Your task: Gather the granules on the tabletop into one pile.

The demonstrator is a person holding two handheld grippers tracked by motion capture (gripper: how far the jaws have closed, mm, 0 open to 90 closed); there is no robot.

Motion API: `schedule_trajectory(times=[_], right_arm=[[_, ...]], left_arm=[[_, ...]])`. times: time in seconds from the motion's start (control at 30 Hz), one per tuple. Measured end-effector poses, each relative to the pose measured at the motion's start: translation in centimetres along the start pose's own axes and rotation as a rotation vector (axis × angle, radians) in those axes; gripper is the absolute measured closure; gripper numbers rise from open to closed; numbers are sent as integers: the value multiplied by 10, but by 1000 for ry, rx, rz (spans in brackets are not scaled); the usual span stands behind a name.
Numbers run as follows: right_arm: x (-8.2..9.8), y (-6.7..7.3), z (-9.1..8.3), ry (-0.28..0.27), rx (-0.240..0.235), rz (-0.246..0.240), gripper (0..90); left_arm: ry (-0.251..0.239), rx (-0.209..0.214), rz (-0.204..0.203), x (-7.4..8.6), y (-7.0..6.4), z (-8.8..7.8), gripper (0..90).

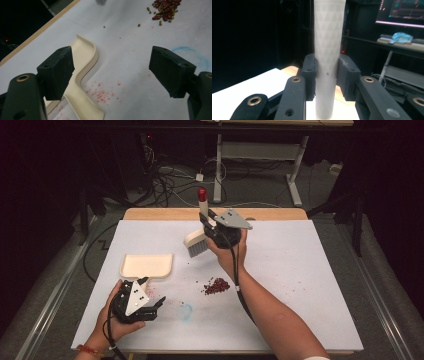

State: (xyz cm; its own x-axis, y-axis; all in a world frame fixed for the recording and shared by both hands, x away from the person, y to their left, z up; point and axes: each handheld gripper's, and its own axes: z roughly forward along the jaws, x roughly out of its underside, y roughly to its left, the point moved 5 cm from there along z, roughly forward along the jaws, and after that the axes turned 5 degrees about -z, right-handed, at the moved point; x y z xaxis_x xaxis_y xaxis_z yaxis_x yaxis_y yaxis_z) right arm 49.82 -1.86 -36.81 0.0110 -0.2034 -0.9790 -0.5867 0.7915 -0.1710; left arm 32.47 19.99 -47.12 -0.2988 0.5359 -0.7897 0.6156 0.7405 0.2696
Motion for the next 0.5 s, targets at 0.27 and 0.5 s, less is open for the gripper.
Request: schedule_trajectory(times=[0.27,0.5], right_arm=[[27,14,34,34,-17,48,704],[39,20,28,53,-64,57,704]], left_arm=[[-4,8,-4,3,1,-2,195],[2,11,4,3,-1,-1,195]])
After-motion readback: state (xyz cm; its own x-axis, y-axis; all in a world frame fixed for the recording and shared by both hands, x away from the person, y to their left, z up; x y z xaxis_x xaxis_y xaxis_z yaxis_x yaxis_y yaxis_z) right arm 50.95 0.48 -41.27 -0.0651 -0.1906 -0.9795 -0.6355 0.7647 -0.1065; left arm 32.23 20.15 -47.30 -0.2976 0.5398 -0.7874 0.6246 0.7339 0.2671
